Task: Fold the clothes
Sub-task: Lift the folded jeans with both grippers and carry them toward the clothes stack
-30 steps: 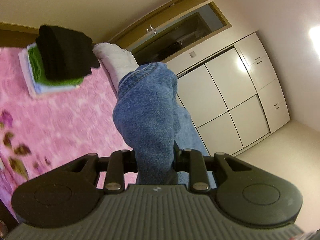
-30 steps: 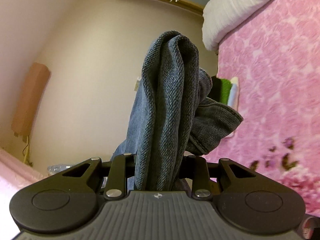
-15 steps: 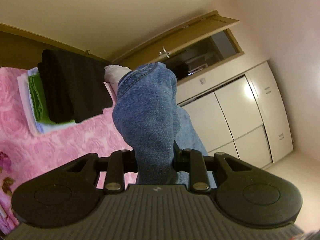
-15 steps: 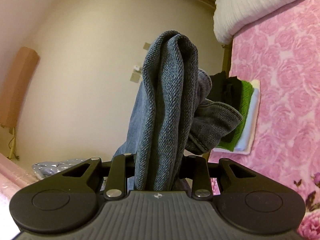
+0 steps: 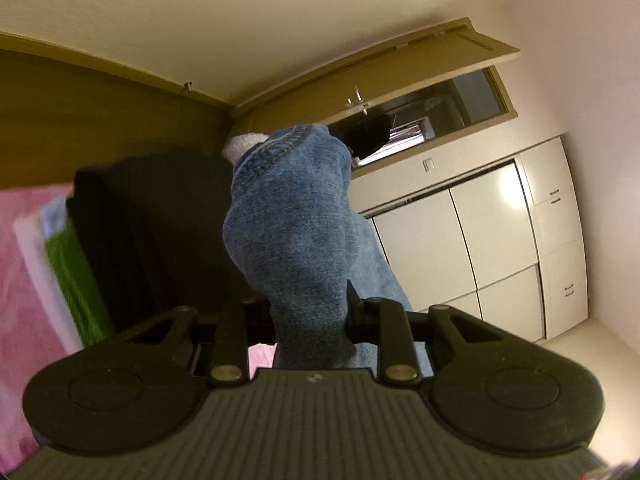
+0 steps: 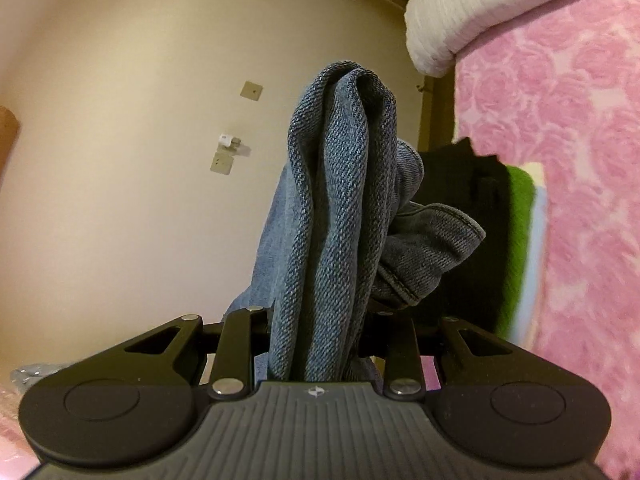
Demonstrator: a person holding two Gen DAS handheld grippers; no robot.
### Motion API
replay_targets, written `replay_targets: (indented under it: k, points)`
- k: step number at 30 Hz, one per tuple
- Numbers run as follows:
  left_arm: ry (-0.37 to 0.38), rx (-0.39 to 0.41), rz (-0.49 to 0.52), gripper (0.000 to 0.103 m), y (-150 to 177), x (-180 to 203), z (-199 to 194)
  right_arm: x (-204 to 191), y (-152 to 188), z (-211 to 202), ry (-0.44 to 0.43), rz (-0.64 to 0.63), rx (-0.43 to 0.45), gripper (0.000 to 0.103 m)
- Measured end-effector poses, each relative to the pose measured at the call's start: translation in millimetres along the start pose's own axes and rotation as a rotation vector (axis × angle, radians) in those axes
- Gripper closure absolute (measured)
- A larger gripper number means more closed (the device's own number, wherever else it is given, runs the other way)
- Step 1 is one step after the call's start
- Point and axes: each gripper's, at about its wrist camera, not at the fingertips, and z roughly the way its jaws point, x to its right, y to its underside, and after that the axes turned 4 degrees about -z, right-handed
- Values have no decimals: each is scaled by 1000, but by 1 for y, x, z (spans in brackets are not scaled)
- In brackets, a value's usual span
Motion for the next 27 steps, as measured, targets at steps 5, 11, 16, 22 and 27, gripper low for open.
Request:
replay_targets:
  k: [5, 11, 16, 22, 27]
  points:
    - [-28, 12, -24, 80, -36, -37, 38, 16, -21, 60, 22, -7, -13, 73]
    - [-41, 17, -11, 80, -60, -63, 66, 38, -44, 114, 40, -6, -40, 73]
    - [-76, 1, -3, 79, -63, -84, 86, 60, -55, 136, 55, 12, -53, 72]
    - [-125, -49, 14, 77, -60, -104, 104, 90, -49, 145, 190, 82, -65, 54]
    - [-119, -20, 61, 77, -62, -88, 101, 70, -52, 142, 207, -22, -46, 61]
